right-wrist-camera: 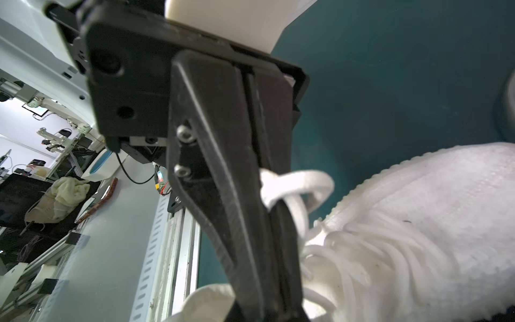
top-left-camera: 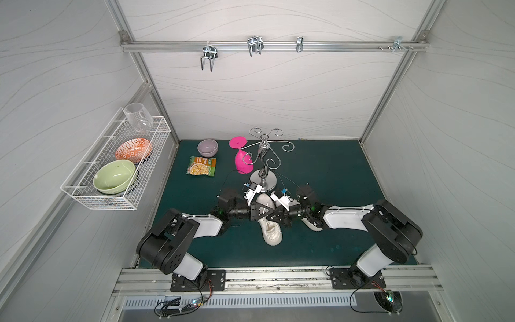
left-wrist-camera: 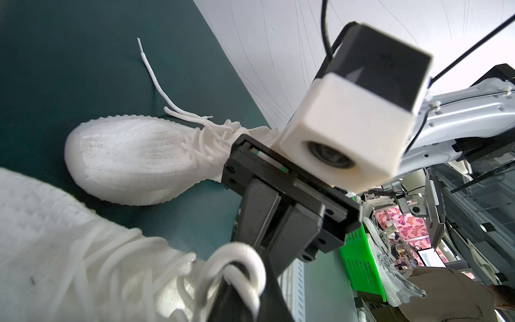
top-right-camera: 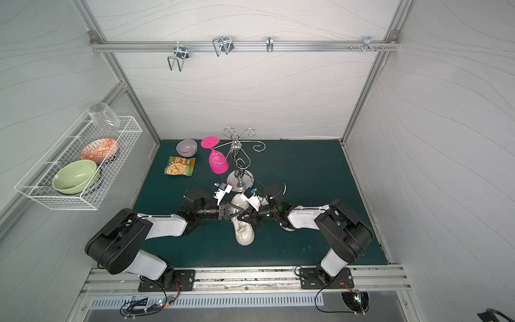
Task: Tie the shoes
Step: Cross the shoelace with the shoelace.
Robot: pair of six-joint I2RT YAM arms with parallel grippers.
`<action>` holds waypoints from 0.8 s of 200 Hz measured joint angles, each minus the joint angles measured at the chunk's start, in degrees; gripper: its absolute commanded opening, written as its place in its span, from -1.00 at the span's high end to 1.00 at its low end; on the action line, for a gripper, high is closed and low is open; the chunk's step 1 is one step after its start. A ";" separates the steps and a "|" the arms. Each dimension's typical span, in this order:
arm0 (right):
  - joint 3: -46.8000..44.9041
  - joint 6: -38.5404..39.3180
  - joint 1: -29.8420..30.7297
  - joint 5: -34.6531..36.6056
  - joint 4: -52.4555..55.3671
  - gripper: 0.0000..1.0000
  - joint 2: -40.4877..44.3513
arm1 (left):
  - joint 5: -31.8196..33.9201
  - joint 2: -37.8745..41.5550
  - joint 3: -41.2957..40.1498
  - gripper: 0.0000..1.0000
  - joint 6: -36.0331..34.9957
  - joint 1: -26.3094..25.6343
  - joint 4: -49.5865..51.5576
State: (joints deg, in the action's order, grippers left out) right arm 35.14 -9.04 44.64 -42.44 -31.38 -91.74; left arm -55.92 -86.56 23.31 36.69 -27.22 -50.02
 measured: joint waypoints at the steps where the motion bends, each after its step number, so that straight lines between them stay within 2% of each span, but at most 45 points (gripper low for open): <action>1: -0.07 0.11 0.00 0.07 -0.09 1.00 0.00 | 0.04 -0.02 0.00 1.00 0.02 0.00 0.00; 22: -0.90 -0.37 0.00 1.25 -1.27 1.00 0.15 | 0.26 -0.35 0.00 0.90 0.17 -0.02 0.02; 41: -1.49 -0.42 0.00 2.67 -1.64 1.00 0.66 | 0.57 -0.33 0.00 0.46 0.24 0.09 0.11; 52: -1.75 -0.39 -0.02 3.50 -1.62 1.00 0.79 | 1.03 -0.11 -0.02 0.30 0.57 0.28 0.37; 71: -1.90 -0.39 -0.22 4.48 -1.62 1.00 0.83 | 2.19 1.42 -0.37 0.25 -0.63 0.83 3.06; 93: -1.90 -0.39 -0.39 5.35 -1.62 1.00 0.98 | 3.93 4.72 -0.70 0.31 -2.97 1.20 9.33; 102: -1.88 -0.39 -0.44 5.73 -1.62 1.00 1.05 | 4.59 6.36 -0.74 0.44 -4.00 1.31 11.82; 118: -1.88 -0.39 -0.48 6.25 -1.62 1.00 1.07 | 6.38 9.33 -0.79 0.81 -6.49 1.31 16.37; 128: -1.88 -0.39 -0.48 6.49 -1.64 1.00 1.07 | 7.76 10.84 -0.85 0.94 -7.56 1.31 18.95; 160: -1.86 -0.39 -0.48 7.13 -1.62 1.00 1.07 | 14.38 13.92 -0.79 1.00 -11.72 1.31 29.92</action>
State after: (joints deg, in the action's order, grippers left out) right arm 33.28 -9.43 44.16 -35.31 -32.99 -90.67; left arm -41.54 -72.64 22.52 24.97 -25.91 -20.10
